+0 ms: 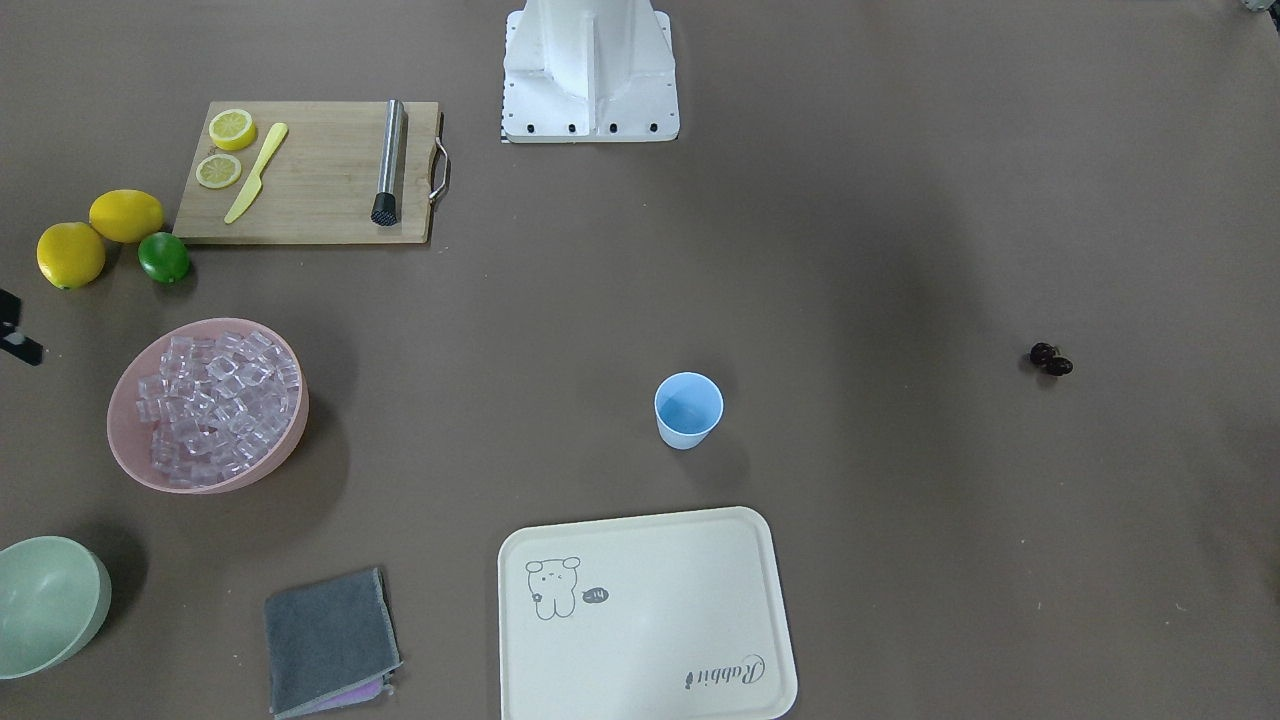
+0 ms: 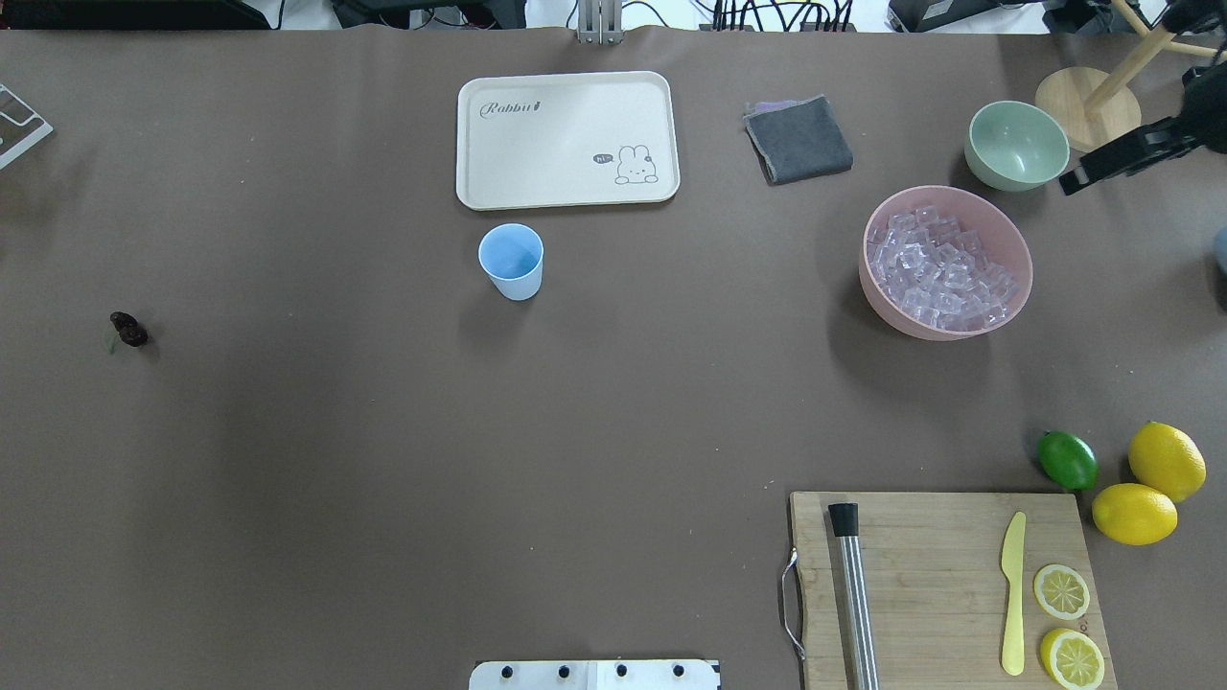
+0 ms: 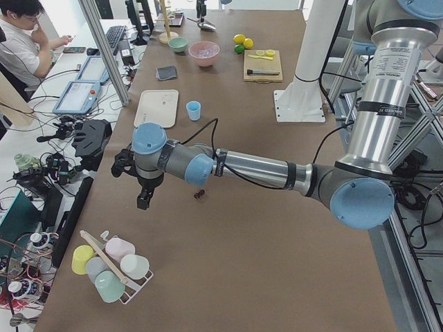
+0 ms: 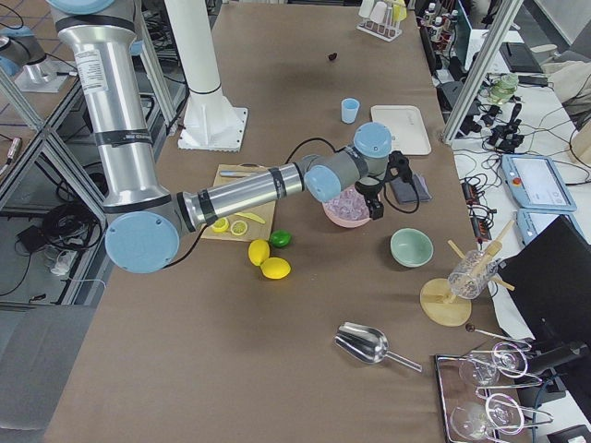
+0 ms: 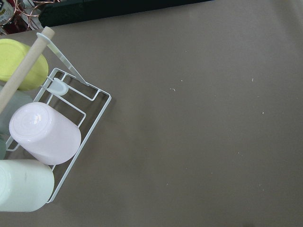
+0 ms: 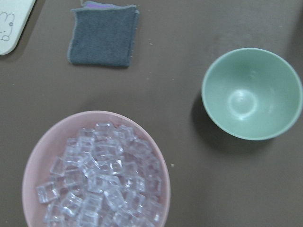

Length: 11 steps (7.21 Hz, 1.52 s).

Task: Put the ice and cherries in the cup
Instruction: 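Reach the right gripper down into the pink bowl of ice cubes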

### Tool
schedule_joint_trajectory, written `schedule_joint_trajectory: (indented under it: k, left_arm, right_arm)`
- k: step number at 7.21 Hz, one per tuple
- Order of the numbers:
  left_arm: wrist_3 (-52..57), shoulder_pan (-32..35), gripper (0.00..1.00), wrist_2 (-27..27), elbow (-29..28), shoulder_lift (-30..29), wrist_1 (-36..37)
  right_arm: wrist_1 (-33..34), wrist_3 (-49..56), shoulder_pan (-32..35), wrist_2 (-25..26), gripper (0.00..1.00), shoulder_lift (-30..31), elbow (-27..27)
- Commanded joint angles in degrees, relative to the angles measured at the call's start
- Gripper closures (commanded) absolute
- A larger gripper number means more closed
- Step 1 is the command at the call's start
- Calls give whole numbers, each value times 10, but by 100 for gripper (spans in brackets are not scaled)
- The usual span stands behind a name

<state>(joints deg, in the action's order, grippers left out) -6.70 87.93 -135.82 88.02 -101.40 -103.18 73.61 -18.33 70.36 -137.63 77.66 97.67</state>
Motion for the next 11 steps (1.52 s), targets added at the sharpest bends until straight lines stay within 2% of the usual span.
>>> schedule_joint_trajectory:
  k: [1, 3, 4, 7, 11]
  left_arm:
    - [0, 0, 2, 0, -5, -3, 0]
    - [0, -1, 2, 0, -8, -3, -2]
    - [0, -2, 2, 0, -11, -4, -2]
    - [0, -2, 2, 0, -16, -8, -3]
    - [0, -3, 2, 0, -16, -8, -3]
  right_arm:
    - [-15, -37, -91, 45, 2, -33, -12]
    - [-15, -39, -145, 114, 2, -28, -22]
    - [-15, -39, -157, 126, 2, -26, -31]
    - [-15, -39, -183, 147, 2, -27, -42]
    - [-15, -38, -187, 151, 2, -26, -49]
